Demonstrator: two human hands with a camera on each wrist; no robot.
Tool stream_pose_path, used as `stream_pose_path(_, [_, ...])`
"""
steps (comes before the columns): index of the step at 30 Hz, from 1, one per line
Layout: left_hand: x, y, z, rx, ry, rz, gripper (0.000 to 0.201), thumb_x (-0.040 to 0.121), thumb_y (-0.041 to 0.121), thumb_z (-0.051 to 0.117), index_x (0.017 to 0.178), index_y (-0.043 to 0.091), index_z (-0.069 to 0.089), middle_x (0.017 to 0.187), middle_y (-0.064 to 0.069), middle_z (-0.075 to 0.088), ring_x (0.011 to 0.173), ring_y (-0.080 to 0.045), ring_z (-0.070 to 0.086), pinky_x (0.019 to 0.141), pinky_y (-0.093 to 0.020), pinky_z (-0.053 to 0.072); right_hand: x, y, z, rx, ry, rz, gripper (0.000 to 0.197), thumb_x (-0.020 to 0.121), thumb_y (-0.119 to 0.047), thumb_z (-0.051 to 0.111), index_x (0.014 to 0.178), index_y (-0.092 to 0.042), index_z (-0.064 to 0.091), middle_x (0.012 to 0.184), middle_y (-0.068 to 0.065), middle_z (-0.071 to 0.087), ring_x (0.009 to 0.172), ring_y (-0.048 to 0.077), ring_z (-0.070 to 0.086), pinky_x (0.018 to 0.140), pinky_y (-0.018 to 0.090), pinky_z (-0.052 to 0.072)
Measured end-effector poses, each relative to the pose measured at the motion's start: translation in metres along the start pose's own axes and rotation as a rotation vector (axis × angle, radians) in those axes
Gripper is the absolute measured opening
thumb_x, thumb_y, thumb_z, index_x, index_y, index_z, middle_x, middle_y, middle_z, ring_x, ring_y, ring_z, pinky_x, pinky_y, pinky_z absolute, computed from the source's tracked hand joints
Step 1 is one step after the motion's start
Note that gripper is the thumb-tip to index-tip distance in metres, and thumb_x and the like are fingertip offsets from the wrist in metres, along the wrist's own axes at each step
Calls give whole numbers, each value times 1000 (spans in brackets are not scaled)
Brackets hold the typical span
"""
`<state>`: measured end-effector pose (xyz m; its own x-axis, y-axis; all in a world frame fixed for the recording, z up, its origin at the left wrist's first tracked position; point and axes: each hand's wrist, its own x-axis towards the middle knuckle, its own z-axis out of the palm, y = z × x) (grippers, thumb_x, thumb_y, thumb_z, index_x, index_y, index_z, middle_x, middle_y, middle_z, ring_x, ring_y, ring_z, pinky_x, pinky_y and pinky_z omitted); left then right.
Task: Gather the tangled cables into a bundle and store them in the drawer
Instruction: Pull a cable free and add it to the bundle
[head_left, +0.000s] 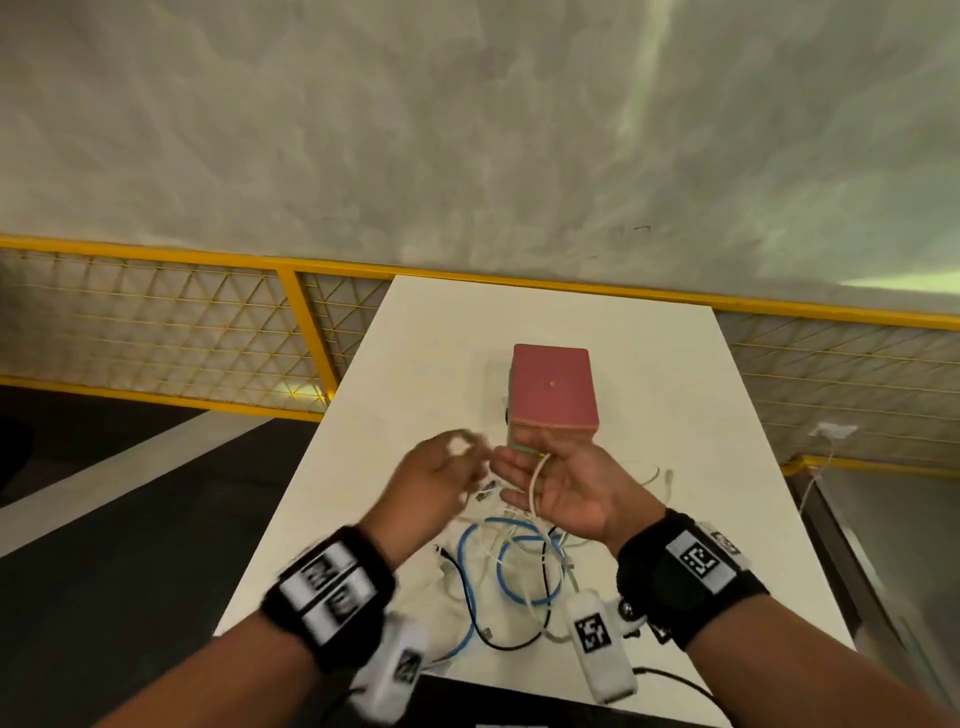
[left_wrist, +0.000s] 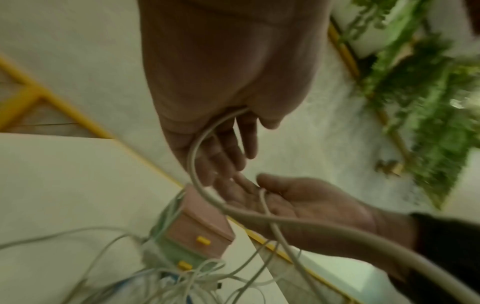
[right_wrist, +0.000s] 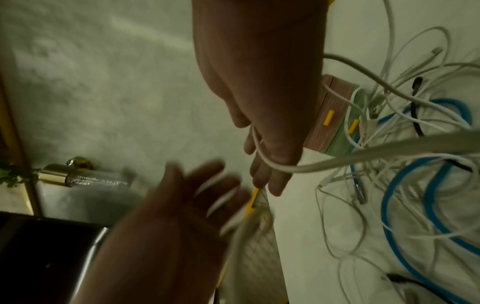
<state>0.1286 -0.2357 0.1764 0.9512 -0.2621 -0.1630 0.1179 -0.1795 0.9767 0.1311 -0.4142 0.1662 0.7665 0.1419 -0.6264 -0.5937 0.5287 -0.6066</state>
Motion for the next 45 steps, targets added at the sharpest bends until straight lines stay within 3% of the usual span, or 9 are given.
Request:
stream_pose_path(5, [36,4,46,497,-161,149,18,99,23,49,114,22,58,105,1,69,92,-14,66,76,-26,52,-9,0,-2,49,-62,22,59,98,-56,33,122,-12,64,106,14,71,100,28,64,94,50,46])
stream_pose_path(8, [31,-5,49,548,-278,212,30,97,24,45,124,22,56,111,-2,70,98,-18,67,84,-35,53,-12,-8,-8,-30,-20,61,60,100,-56,30,97,-9,66,79,14,71,77,26,67,77,42,47])
stream_pose_path(13, [5,-26,27,416,-469,56,17,99,29,53,84,23,57,66,11,52,56,-1,48,59,-24,42,-1,-39,-23,40,95,42,42,102,-31,31,101,-3,63,116,19,71,102,31,70,88,48,46])
stream_pose_path(17, [-29,-61,-17,459,-590,-152,15,97,29,57,82,27,56,64,6,56,52,-6,49,57,-24,43,9,-43,-33,135,179,10,28,98,-15,41,78,-7,59,74,10,75,73,25,76,85,48,45])
stream_pose_path(22, [-55,-81,-78,646,-669,-264,13,92,27,57,82,31,64,84,4,63,62,3,53,64,-14,43,17,-27,-39,218,227,-22,28,101,-17,39,81,-10,58,75,10,76,73,26,76,83,51,46])
stream_pose_path(30, [-3,-34,-36,500,-83,327,24,98,12,55,116,20,68,110,4,66,101,3,58,89,-11,42,12,1,-21,63,91,-20,20,102,-17,44,102,-7,61,109,20,70,96,31,66,97,50,45])
stream_pose_path(37, [35,-10,47,551,-220,208,24,100,24,46,120,21,59,113,-4,69,100,-19,65,88,-36,52,-1,0,2,20,-19,-19,22,97,-26,49,101,-11,65,105,9,68,104,27,59,98,47,44])
stream_pose_path(40, [25,-16,38,419,-345,130,15,99,27,51,90,29,63,81,3,68,74,-13,62,75,-33,50,2,-14,-6,39,16,0,23,93,-20,53,89,-1,66,98,17,72,90,30,66,72,41,57])
stream_pose_path(45, [-28,-39,-16,455,-766,-82,24,89,13,53,72,27,63,67,6,63,63,-7,58,68,-30,50,10,-57,-38,270,170,-106,27,101,-12,37,88,-4,58,80,17,76,70,30,76,74,46,55])
